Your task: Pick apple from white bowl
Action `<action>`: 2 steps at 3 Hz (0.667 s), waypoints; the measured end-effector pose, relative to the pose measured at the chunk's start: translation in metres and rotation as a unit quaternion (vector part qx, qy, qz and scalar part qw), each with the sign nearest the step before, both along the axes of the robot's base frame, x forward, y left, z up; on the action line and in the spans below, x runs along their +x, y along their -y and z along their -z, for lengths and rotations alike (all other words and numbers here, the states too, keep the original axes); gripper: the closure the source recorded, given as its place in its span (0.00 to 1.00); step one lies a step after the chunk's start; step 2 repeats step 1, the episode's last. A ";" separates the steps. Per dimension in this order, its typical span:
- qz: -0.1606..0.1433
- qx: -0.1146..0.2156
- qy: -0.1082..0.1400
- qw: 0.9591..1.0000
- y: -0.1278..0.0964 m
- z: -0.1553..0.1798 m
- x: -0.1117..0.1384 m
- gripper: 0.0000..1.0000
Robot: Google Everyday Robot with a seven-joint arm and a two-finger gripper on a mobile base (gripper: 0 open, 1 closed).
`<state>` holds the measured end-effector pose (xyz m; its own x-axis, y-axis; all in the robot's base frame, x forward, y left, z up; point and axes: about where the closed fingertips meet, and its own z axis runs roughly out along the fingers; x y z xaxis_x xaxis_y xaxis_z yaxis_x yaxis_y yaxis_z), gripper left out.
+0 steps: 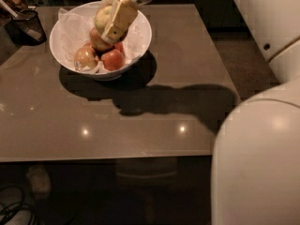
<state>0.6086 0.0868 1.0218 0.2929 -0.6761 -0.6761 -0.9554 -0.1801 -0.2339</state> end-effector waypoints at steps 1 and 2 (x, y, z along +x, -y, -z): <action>-0.005 0.004 0.004 1.000 -0.007 -0.001 -0.025 1.00; -0.005 0.004 0.004 1.000 -0.007 -0.001 -0.025 1.00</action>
Offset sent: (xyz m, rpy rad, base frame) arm 0.0000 0.0000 0.0000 0.0000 0.0000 0.0000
